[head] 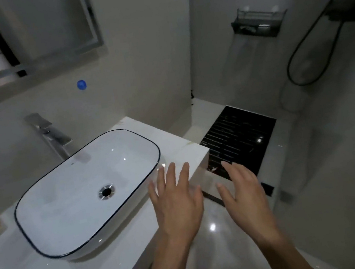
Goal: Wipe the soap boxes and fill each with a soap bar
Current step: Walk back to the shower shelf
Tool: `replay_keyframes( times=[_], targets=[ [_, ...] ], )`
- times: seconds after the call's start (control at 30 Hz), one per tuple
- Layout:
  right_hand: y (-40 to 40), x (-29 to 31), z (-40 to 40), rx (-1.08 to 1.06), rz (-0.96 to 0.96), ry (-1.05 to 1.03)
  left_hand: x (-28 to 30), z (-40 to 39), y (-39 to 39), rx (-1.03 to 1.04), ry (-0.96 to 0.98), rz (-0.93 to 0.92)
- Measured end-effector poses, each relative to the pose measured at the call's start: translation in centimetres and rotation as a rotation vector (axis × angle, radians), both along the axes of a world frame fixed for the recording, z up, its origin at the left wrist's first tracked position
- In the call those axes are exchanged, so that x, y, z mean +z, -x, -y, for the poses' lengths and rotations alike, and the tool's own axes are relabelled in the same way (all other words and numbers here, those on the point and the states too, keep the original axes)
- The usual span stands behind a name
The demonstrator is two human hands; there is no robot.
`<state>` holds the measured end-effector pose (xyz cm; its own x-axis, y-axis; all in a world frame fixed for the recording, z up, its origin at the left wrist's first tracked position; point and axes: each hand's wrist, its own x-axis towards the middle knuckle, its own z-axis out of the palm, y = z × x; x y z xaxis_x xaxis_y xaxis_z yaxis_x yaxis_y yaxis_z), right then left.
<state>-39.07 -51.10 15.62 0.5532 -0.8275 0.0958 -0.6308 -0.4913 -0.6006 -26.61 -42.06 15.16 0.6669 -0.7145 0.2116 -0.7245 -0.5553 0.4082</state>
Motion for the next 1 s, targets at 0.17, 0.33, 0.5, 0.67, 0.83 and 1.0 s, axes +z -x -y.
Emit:
replay_keyframes(
  times=[0.17,0.33,0.5,0.67,0.83,1.0],
  targets=[
    [4.7,-0.2,4.8,-0.137,-0.012,-0.05,-0.1,6.2,3.4,-0.129,-0.035,-0.003],
    [6.6,-0.4,9.6,-0.238,-0.011,-0.063,-0.4,12.3,4.5,-0.266,-0.08,-0.014],
    [6.7,-0.9,15.1,-0.355,-0.025,-0.031,-0.7,20.0,3.6,-0.416,-0.09,-0.055],
    [4.8,-0.8,22.3,-0.433,-0.087,-0.029,-1.1,28.8,1.0,-0.478,-0.093,-0.024],
    [0.9,0.1,29.9,-0.456,-0.106,-0.024,-0.9,37.1,-2.8,-0.517,-0.059,-0.021],
    [-2.8,0.3,36.4,-0.459,-0.095,-0.03,-0.8,44.3,-6.9,-0.526,-0.064,-0.03]
  ],
)
